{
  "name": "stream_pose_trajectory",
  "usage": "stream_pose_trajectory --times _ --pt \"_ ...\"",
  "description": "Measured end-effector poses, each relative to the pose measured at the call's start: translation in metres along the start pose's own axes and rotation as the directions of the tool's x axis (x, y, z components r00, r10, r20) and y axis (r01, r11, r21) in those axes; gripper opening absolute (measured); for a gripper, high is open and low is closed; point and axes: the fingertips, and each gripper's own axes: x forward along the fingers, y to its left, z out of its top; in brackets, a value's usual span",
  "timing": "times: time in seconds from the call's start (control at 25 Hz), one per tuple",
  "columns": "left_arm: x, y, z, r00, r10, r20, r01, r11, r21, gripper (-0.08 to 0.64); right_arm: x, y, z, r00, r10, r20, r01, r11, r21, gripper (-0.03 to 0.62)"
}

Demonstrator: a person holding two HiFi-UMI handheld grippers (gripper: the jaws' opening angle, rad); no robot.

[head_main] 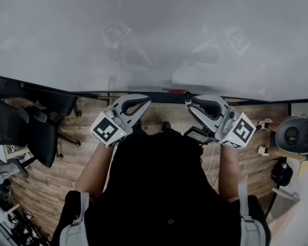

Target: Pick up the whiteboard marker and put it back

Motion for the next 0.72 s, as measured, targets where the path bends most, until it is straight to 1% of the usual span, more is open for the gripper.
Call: stream_pose_trajectory --times 0.08,0.16,0.24,0.56,0.72 --pt "0.007 -0.006 0.007 0.998 -0.022 0.053 0.025 0.997 -0.075 0.012 -0.014 -0.001 0.005 0.999 0.013 0.043 -0.014 0.999 0.036 0.069" --pt "0.014 -0.013 0.012 0.995 -0.027 0.096 0.039 0.992 -0.123 0.012 -0.029 -0.001 0.009 0.996 0.023 0.084 -0.029 0.997 0.067 0.069" --pt "0.021 -0.017 0.011 0.994 -0.018 0.11 0.033 0.991 -0.133 0.012 -0.042 -0.002 0.01 0.993 0.032 0.112 -0.042 0.995 0.088 0.069" --pt "0.053 -0.046 0.006 0.992 -0.012 0.129 0.031 0.989 -0.145 0.012 -0.088 -0.004 -0.002 0.983 0.064 0.174 -0.095 0.981 0.172 0.069" --pt "0.056 -0.056 0.005 0.992 0.0 0.126 0.019 0.988 -0.155 0.012 -0.097 -0.001 -0.011 0.977 0.076 0.201 -0.12 0.969 0.214 0.069"
